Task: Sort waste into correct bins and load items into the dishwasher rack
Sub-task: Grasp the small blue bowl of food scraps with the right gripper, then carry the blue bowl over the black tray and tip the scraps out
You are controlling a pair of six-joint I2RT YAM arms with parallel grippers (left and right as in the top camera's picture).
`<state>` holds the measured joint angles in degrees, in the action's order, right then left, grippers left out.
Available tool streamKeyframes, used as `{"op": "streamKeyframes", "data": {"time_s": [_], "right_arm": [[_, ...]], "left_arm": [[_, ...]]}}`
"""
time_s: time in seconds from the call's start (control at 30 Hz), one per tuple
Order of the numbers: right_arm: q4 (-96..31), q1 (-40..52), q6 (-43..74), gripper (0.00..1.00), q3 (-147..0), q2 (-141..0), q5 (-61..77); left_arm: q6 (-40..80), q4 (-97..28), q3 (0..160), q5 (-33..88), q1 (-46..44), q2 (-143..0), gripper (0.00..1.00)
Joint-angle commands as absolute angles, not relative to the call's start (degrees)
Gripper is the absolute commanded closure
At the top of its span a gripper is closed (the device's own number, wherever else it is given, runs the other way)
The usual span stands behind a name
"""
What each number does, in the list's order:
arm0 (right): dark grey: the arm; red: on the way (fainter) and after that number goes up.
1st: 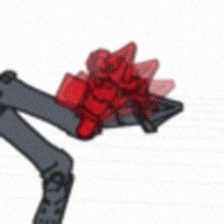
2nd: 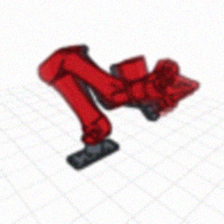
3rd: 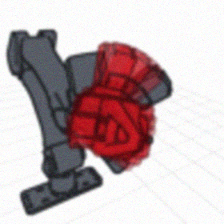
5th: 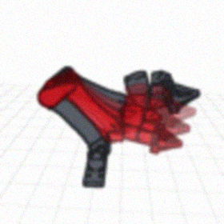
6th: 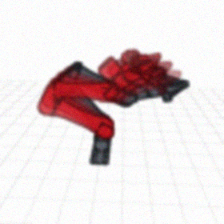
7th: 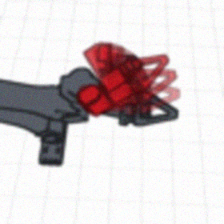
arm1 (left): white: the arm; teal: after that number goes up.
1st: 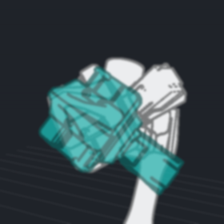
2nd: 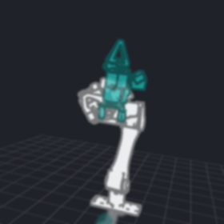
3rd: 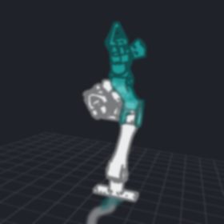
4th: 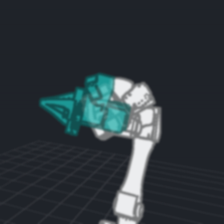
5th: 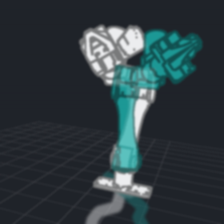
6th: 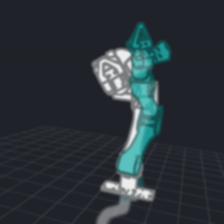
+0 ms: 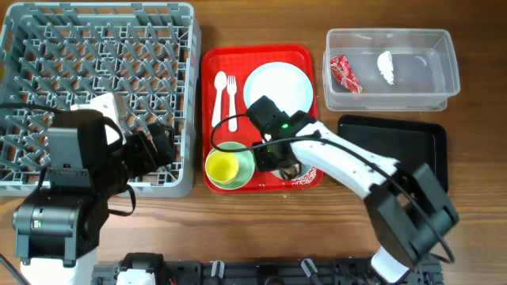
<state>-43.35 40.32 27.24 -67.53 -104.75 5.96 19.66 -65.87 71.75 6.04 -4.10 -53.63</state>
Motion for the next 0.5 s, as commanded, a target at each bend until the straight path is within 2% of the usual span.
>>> {"op": "streamKeyframes", "data": {"time_s": [0.0, 0.27, 0.47], "right_arm": [[-43.31, 40.27, 28.75, 0.95, -67.83, -106.56, 3.42], [-43.70, 39.72, 30.26, 0.96, -67.92, -97.41, 3.42], [-46.81, 34.02, 34.70, 0.96, -67.92, -87.88, 3.40]], "left_arm": [[20.14, -66.08, 72.71, 6.35, -3.79, -53.69, 0.00], [20.14, -66.06, 72.71, 6.35, -3.79, -53.69, 0.00], [20.14, -66.11, 72.71, 6.35, -3.79, -53.69, 0.00]]}}
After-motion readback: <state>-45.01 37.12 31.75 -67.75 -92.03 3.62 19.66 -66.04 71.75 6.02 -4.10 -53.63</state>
